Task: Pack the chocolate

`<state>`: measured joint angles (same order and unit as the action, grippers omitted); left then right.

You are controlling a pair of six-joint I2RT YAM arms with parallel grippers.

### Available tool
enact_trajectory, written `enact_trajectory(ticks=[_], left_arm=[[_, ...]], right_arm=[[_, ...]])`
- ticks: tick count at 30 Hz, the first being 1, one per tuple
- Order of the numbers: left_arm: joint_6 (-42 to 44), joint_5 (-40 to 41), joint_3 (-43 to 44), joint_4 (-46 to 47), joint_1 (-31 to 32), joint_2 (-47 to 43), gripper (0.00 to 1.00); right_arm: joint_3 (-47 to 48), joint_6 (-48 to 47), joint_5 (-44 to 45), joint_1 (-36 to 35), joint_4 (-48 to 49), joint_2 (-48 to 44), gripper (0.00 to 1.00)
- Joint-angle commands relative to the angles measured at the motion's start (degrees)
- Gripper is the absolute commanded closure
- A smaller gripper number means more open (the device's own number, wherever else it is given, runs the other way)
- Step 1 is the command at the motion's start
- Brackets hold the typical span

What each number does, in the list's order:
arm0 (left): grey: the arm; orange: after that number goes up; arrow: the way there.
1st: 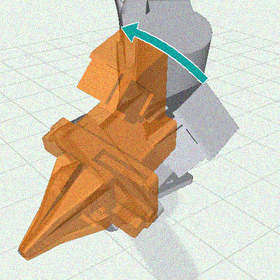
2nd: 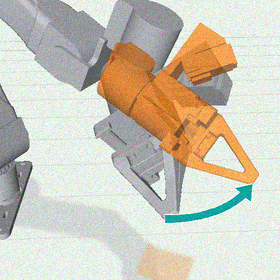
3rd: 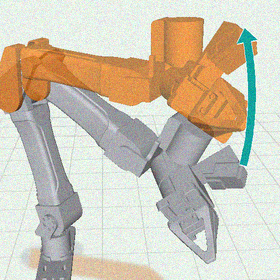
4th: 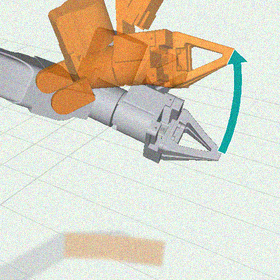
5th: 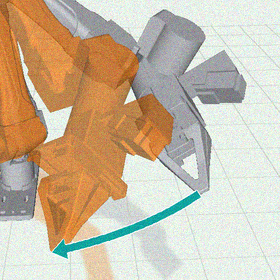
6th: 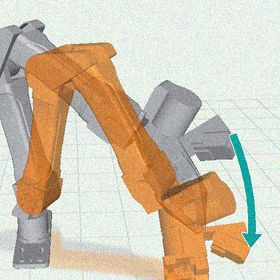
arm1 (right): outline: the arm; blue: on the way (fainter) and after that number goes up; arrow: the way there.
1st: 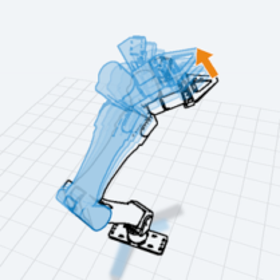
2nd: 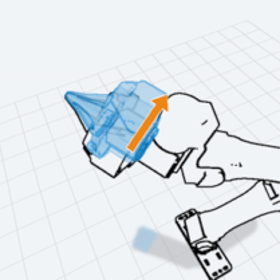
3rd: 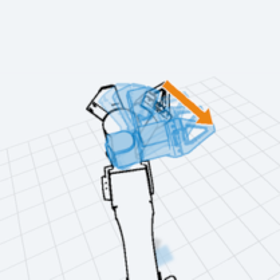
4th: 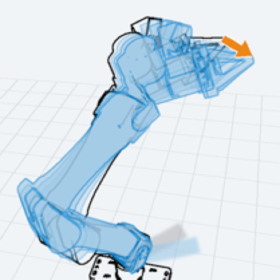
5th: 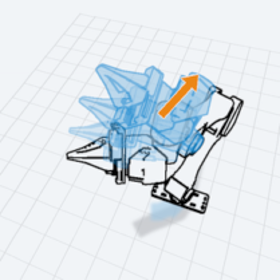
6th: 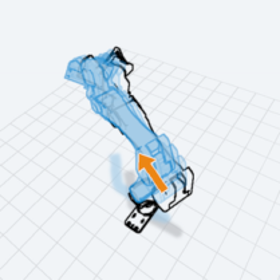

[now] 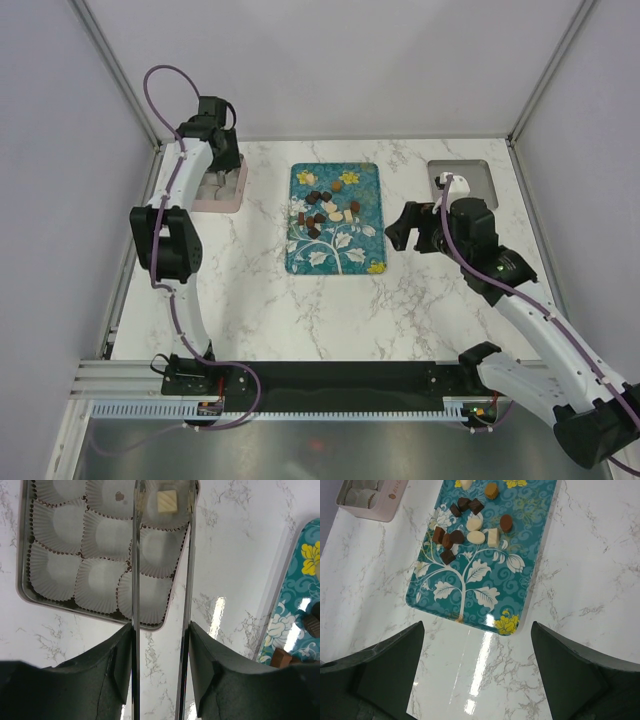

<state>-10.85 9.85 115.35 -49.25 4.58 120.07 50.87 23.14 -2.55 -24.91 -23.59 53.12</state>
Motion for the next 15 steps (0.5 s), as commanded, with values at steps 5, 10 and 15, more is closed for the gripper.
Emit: enact_trajectory(ticks=[5,10,15], left_arm=[[2.2,-4.7,-5.5,0.8,1.8,-15.9,0.48],[2.5,-7.0,-15.9,0.8,8.5,-25.1,0.48],[-0.7,-6.1,-28.1,0.9,20.4,-34.0,0.48]], right_arm=[[4.0,0.4,0.6,0.1,-1.4,-2.6,0.04],[4.0,0.1,1.8,0.0,-3.8,-4.1,0.04],[4.0,-0.1,2.1,0.1,-5.4,-5.4,0.04]])
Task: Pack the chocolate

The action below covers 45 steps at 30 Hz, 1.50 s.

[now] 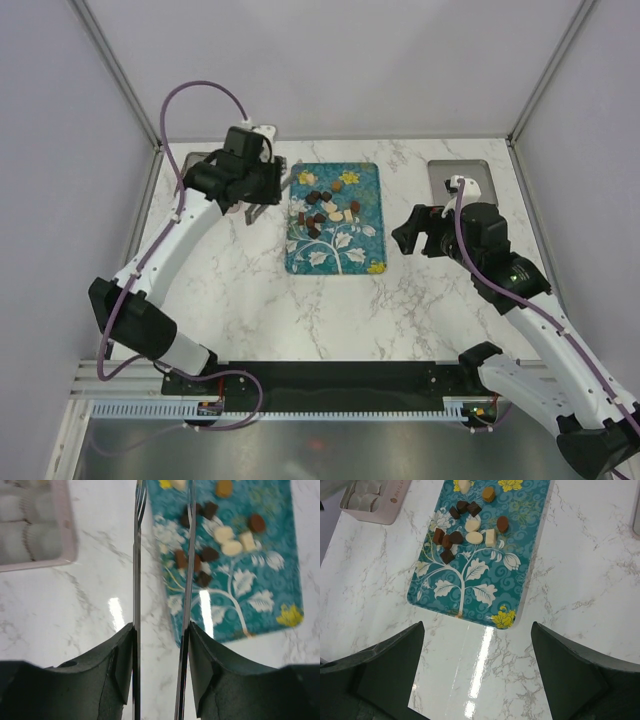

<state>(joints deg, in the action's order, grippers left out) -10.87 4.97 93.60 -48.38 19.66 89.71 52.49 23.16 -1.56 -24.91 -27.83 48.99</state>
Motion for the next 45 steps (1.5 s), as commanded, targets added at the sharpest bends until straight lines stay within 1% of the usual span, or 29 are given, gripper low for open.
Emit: enact_trajectory(ticks=[1,2,3,5,7,15,16,17,24,25,34,45], left_arm=[[-1.3,-0.9,-7.9,0.0,7.0,-4.6,0.48],[-2.3,-0.2,-9.3,0.0,10.2,-5.2,0.48],[-2.6,0.1,-11.7,0.1,11.7,-6.1,0.48],[-2.8,1.6,-13.6,0.3,15.5,-6.5,0.48],[-2.8,1.6,-15.8,0.3,17.4,-6.1,0.48],[-2.8,1.6,-19.0,0.3,17.6,-4.3,0.48],[-2.7,3.4,-19.2,1.0,17.6,-4.0,0.47],[-2.9,3.5,-19.5,3.7,17.6,-3.4,0.46],[-2.7,3.5,-21.1,6.4,17.6,0.0,0.46],[-2.6,4.0,-21.2,6.6,17.5,0.5,0.46],[-2.5,5.0,-20.0,7.5,17.6,5.0,0.46],[-2.7,4.2,-18.9,5.2,17.6,3.9,0.48]], right_arm=[[2.4,-0.1,1.2,0.0,-1.4,-1.4,0.04],[2.4,-0.1,1.1,0.0,-1.5,-1.4,0.04],[2.4,0.0,1.1,0.0,-1.6,-1.4,0.04],[2.3,-0.1,1.1,0.0,-1.6,-1.4,0.04],[2.3,-0.2,1.1,0.1,-1.5,-1.4,0.04],[2.4,-0.2,1.1,0.0,-1.6,-1.5,0.04],[2.3,-0.3,1.1,0.0,-1.6,-1.5,0.04],[2.3,-0.3,1.2,0.0,-1.6,-1.6,0.04],[2.2,-0.7,1.1,0.0,-1.6,-1.2,0.04],[2.3,-0.7,2.3,0.0,-1.5,-1.2,0.04],[2.1,-1.3,3.0,0.0,-1.4,-1.4,0.04],[2.0,-1.5,3.3,0.0,-1.4,-1.5,0.04]])
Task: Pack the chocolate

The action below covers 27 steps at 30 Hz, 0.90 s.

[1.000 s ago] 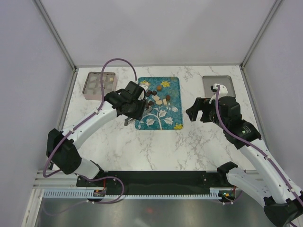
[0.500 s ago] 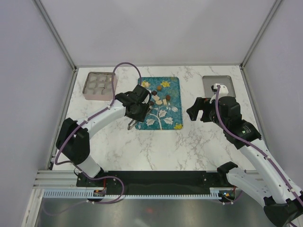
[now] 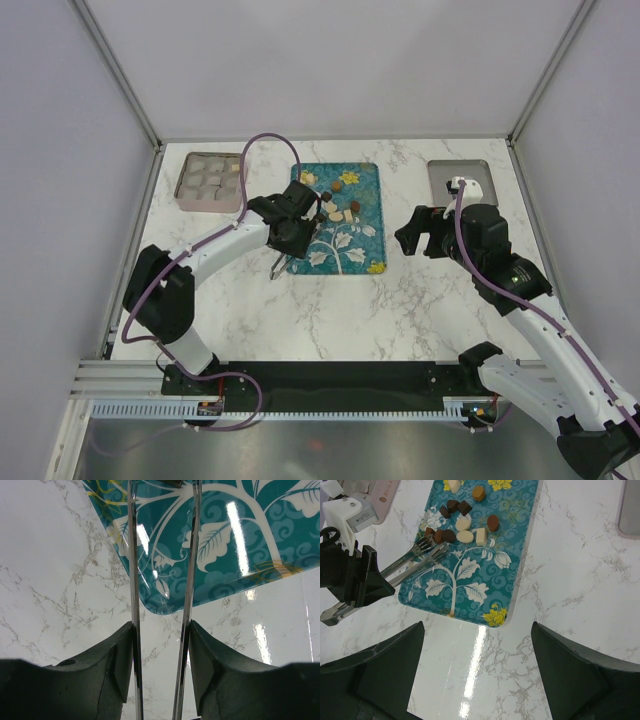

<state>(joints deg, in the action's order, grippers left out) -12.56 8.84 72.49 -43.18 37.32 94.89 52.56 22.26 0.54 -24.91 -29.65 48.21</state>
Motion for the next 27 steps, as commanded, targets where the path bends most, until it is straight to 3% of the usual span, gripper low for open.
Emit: enact_trajectory(ticks=[1,16,17,27], left_arm=[[-1.1,-0.1,2.3,-0.2,-0.1,-1.4,0.48],[-1.2,-2.2,7.7,-2.3,-0.1,-1.7,0.52],[-2.4,-2.3,8.5,-7.4,-0.1,-2.1,0.55],[-2.4,-1.3,16.5,-12.1,-0.1,-1.6,0.61]], right_arm=[[1.9,-0.6,1.3,0.0,0.4,-0.7,0.04],[1.9,-0.1,1.0,0.0,0.5,-1.4,0.04],[1.9,-0.1,1.0,-0.1,0.5,-1.4,0.04],[1.9,0.0,0.8,0.0,0.6,-1.6,0.04]])
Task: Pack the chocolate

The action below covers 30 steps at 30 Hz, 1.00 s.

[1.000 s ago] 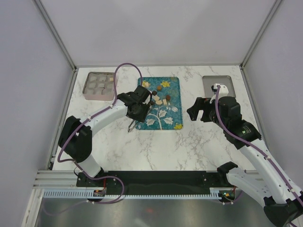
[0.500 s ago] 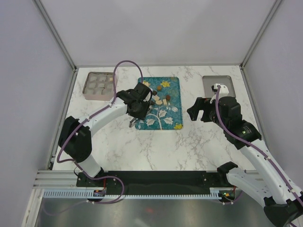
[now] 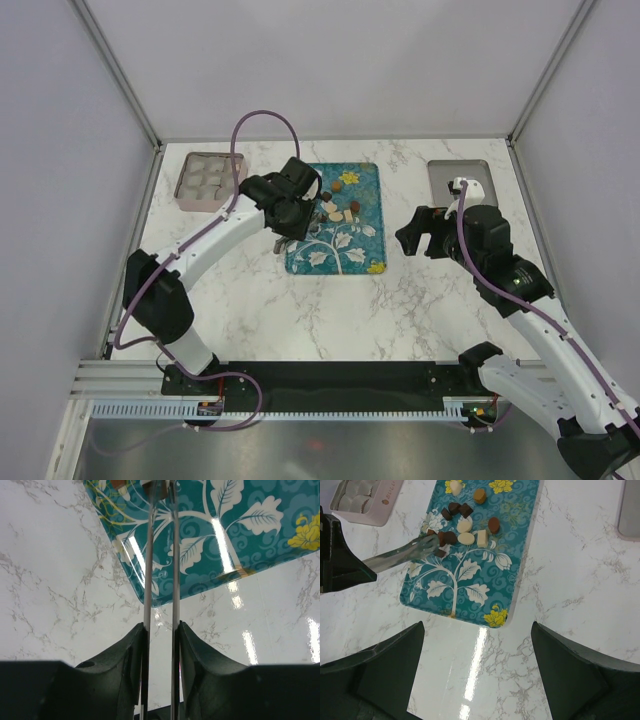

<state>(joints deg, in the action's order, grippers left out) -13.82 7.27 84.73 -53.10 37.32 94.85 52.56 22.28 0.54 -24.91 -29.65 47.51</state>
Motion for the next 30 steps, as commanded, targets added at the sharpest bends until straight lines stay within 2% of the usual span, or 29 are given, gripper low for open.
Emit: enact_trajectory(ticks=[1,7,10,14,21,30], left_arm=[[-0.9,0.6,4.9,-2.4,-0.3,-1.3,0.61],[-0.1,0.6,10.7,-4.3,-2.3,0.2,0.62],[-0.2,-0.4,12.0,-4.6,-2.3,0.5,0.58],[-0.6,0.4,8.5,-4.3,-2.3,-0.5,0.53],[-1.9,1.6,0.8,-3.0,-2.3,-3.2,0.53],[-1.9,1.6,-2.3,-3.0,-2.3,-2.4,0.53]], right_arm=[[1.8,0.0,0.8,0.1,0.6,-1.1,0.04],[1.8,-0.2,0.9,0.0,0.6,-1.3,0.04],[1.9,-0.2,0.9,0.0,0.6,-1.4,0.04],[1.9,-0.2,0.8,0.0,0.6,-1.6,0.04],[1.9,-0.1,0.7,0.0,0.6,-1.5,0.04],[1.8,0.3,0.0,0.0,0.8,-1.6,0.04]])
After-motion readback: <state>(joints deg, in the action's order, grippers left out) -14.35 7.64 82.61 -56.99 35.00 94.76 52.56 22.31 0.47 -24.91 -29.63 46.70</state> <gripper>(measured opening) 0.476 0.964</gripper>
